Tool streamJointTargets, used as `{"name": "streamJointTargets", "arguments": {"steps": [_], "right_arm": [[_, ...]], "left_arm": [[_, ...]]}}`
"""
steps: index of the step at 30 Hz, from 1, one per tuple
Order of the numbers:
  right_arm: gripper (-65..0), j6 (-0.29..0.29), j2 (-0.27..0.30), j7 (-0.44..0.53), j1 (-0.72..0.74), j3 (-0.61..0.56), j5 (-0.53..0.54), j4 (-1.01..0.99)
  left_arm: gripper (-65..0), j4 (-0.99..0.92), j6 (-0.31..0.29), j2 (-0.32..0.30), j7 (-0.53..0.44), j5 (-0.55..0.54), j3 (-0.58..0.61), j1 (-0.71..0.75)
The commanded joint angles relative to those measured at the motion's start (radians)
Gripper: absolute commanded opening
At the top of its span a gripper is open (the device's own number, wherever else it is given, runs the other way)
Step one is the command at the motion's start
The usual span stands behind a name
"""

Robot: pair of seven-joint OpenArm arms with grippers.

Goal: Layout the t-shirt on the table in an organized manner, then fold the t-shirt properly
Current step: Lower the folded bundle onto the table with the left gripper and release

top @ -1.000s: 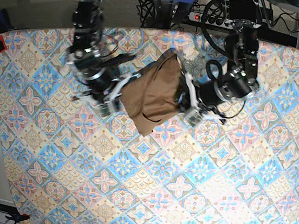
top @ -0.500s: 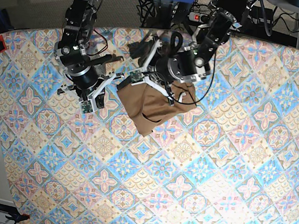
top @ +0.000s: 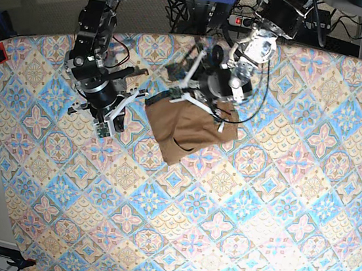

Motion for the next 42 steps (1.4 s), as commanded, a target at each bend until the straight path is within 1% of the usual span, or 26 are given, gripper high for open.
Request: {"name": "streamJointTargets", "arguments": {"steps": [1,4,7,10,12,14,17,18,21,24,29,31,34,37,38,39,42], "right_arm": [[-65.0,0.002,0.002,0.025,0.011,0.000,0.011,0.018],[-65.0,0.002,0.002,0.025,0.011,-0.002,0.011,0.018],[-65.0,0.002,0.002,0.025,0.011,-0.002,0.011,0.018],[-65.0,0.002,0.002,0.025,0.011,-0.003,0.011,0.018],[-65.0,0.002,0.002,0.025,0.010,-0.003,0.011,0.018],[-65.0,0.002,0.002,0.025,0.010,-0.005,0.011,0.018],[-65.0,0.002,0.002,0.025,0.008,-0.005,0.011,0.020],[-65.0,0.002,0.002,0.025,0.008,-0.005,0.011,0.024],[-65.0,0.002,0.002,0.027,0.008,-0.005,0.010,0.035],[-65.0,0.002,0.002,0.027,0.008,-0.005,0.010,0.035],[-65.0,0.002,0.002,0.027,0.008,-0.005,0.010,0.044],[-65.0,0.002,0.002,0.027,0.002,-0.005,0.010,0.047],[-65.0,0.002,0.002,0.027,-0.050,-0.005,0.010,0.047],[-65.0,0.002,0.002,0.027,-0.099,-0.014,0.010,0.047],[-65.0,0.002,0.002,0.027,-0.110,-0.020,0.010,0.046],[-65.0,0.002,0.002,0.027,-0.115,-0.025,0.010,0.046],[-65.0,0.002,0.002,0.027,-0.121,-0.025,0.010,0.046]], "left_arm": [[-65.0,0.011,0.006,-0.003,0.013,0.024,-0.040,-0.010],[-65.0,0.012,0.006,-0.003,0.013,0.026,-0.137,-0.013],[-65.0,0.011,0.006,-0.018,0.011,0.026,-0.189,-0.041],[-65.0,0.008,0.006,-0.018,0.008,0.026,-0.234,-0.056],[-65.0,0.006,0.006,-0.017,-0.038,0.027,-0.257,-0.071],[-65.0,-0.035,0.006,-0.017,-0.085,0.027,-0.266,-0.085],[-65.0,-0.116,0.006,-0.017,-0.122,0.027,-0.294,-0.128],[-65.0,-0.149,0.006,-0.015,-0.133,0.026,-0.298,-0.142],[-65.0,-0.233,0.006,-0.015,-0.206,0.024,-0.300,-0.183],[-65.0,-0.267,0.006,-0.015,-0.254,0.026,-0.300,-0.210],[-65.0,-0.268,0.006,-0.014,-0.259,0.019,-0.297,-0.260],[-65.0,-0.287,0.006,0.014,-0.262,0.024,-0.300,-0.280],[-65.0,-0.365,0.006,0.026,-0.263,0.023,-0.298,-0.345],[-65.0,-0.466,0.006,0.057,-0.265,0.024,-0.298,-0.412],[-65.0,-0.499,0.006,0.066,-0.277,0.024,-0.298,-0.430],[-65.0,-0.523,0.006,0.074,-0.309,0.024,-0.298,-0.441],[-65.0,-0.552,0.006,0.083,-0.427,0.026,-0.294,-0.443]]}}
